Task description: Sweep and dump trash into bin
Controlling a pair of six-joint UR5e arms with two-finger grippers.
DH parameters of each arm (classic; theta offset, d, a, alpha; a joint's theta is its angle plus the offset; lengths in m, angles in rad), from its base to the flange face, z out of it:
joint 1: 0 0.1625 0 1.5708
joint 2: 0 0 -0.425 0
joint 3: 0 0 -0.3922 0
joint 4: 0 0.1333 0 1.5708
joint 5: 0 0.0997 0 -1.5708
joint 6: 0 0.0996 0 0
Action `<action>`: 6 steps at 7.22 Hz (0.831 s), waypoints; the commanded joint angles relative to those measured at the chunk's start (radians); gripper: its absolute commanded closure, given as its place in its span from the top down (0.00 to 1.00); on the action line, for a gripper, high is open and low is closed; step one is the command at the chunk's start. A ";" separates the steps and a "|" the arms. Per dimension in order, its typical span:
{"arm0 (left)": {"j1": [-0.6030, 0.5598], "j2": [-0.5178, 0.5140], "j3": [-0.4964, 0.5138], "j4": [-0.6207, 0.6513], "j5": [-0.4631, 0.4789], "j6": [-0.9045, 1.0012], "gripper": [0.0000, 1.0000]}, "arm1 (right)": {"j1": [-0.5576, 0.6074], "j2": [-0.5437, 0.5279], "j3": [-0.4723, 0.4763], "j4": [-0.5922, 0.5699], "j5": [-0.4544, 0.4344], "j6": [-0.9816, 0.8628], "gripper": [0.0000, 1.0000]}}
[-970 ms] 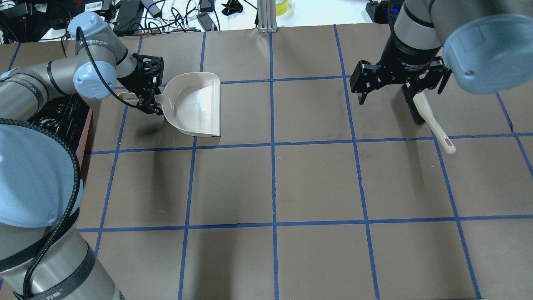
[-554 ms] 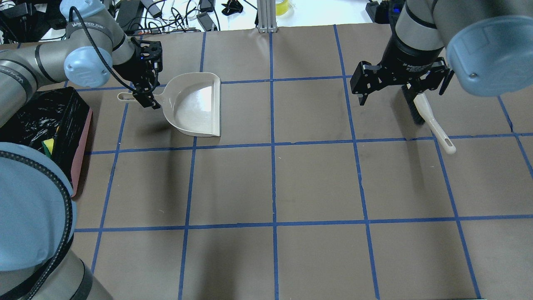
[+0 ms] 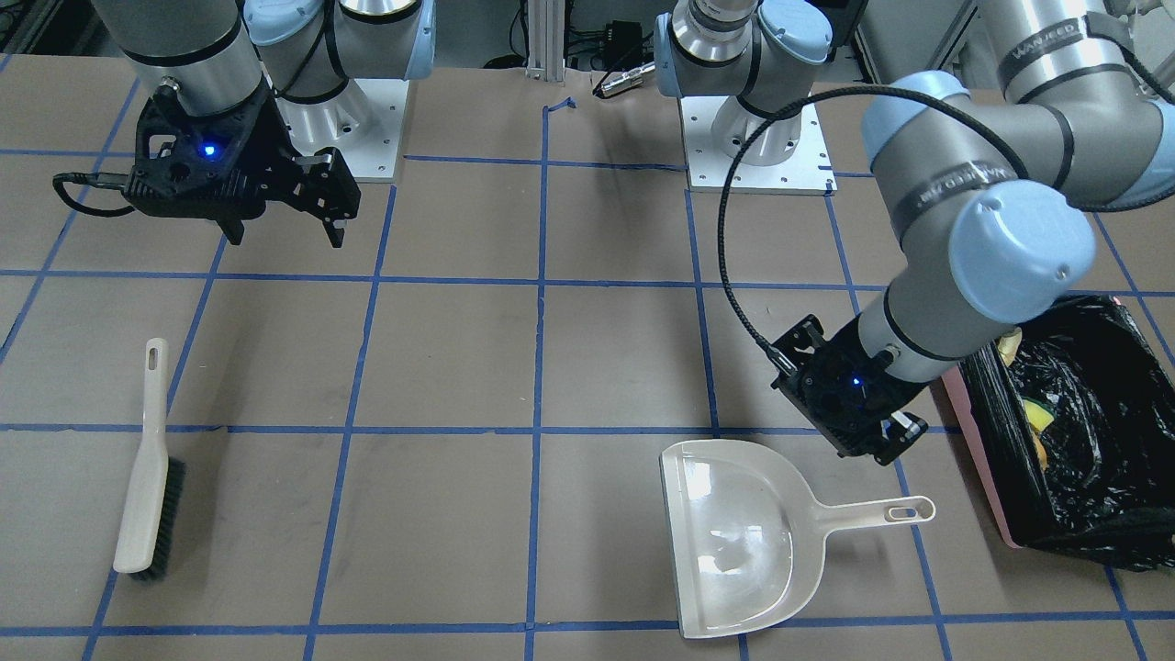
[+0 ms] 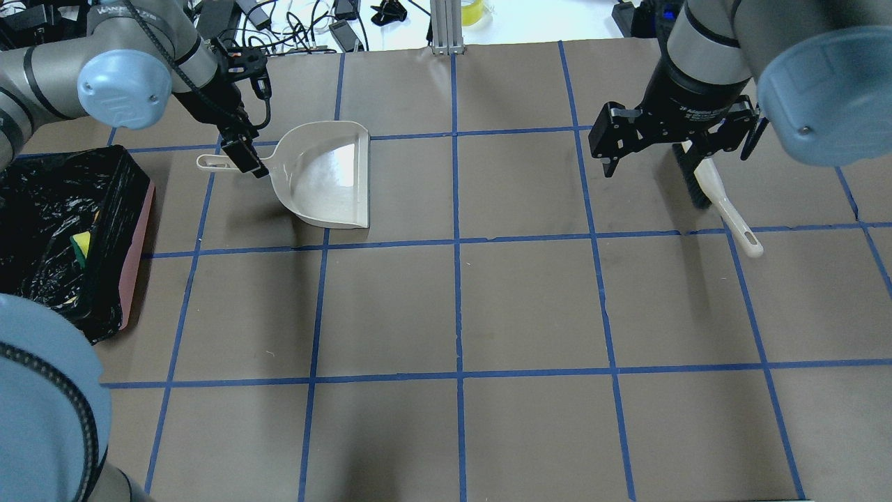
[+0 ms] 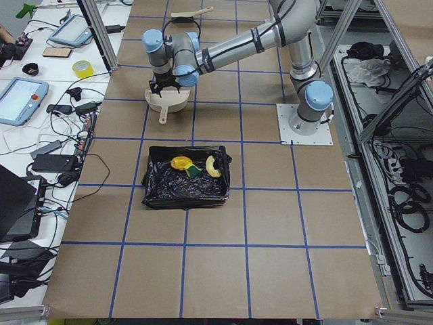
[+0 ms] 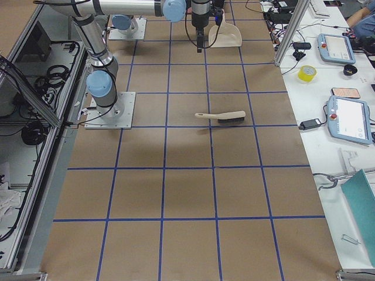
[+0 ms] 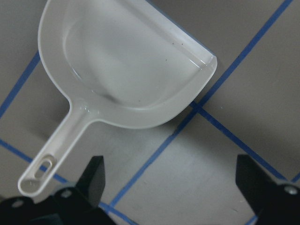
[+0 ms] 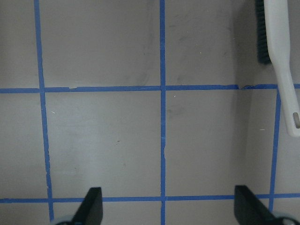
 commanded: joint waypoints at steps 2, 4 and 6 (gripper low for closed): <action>-0.064 0.173 0.000 -0.103 0.051 -0.410 1.00 | 0.000 0.000 0.004 -0.004 0.000 0.000 1.00; -0.064 0.269 0.000 -0.184 0.053 -0.500 1.00 | 0.000 0.000 0.004 -0.006 0.000 0.000 1.00; -0.063 0.294 -0.011 -0.180 0.058 -0.586 1.00 | 0.000 0.000 0.004 -0.004 0.005 0.000 1.00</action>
